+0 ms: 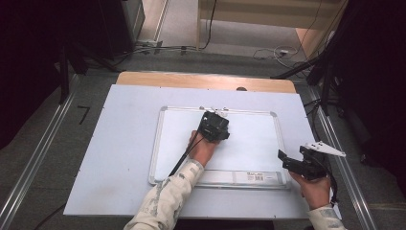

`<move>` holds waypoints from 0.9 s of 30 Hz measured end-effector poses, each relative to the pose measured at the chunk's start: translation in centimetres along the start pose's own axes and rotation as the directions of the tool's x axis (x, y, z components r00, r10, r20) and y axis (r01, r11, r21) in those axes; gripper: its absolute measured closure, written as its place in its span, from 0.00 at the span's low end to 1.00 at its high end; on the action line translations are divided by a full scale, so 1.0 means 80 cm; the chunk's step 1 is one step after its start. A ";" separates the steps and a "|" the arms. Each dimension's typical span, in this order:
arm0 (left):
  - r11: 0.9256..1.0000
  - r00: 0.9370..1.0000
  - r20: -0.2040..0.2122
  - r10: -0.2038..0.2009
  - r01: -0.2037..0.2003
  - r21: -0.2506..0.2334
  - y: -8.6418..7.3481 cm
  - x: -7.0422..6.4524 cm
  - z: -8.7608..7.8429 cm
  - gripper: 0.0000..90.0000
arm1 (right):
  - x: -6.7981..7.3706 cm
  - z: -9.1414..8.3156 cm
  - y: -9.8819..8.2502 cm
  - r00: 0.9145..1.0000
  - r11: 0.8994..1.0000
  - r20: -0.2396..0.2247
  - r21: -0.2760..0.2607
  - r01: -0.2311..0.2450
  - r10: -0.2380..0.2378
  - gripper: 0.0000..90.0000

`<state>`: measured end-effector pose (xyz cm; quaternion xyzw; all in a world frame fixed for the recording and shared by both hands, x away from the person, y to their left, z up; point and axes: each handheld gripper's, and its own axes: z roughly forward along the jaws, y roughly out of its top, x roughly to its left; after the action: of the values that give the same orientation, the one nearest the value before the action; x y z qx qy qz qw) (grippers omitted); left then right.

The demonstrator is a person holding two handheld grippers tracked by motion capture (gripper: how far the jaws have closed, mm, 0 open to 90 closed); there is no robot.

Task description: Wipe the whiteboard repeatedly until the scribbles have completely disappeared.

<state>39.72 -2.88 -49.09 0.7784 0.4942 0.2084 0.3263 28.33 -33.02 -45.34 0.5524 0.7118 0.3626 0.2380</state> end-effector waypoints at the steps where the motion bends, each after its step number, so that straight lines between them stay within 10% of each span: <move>1: 1.000 1.000 -0.006 -0.004 0.004 0.000 0.000 0.004 0.000 0.46 | 0.000 -0.001 0.000 1.000 1.000 -0.002 -0.002 -0.002 0.002 0.14; 10: 0.999 0.998 -0.049 -0.042 0.043 0.007 -0.001 0.039 -0.002 0.46 | -0.003 -0.003 -0.002 1.000 1.000 0.004 0.000 -0.011 0.011 0.14; 27: 1.000 1.000 -0.008 0.001 -0.001 0.009 0.008 0.005 0.006 0.46 | 0.000 0.000 0.000 1.000 1.000 0.000 0.005 -0.004 0.004 0.14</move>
<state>40.60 -2.84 -48.99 0.7792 0.4960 0.2096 0.3209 28.31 -33.01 -45.36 0.5544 0.7115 0.3615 0.2360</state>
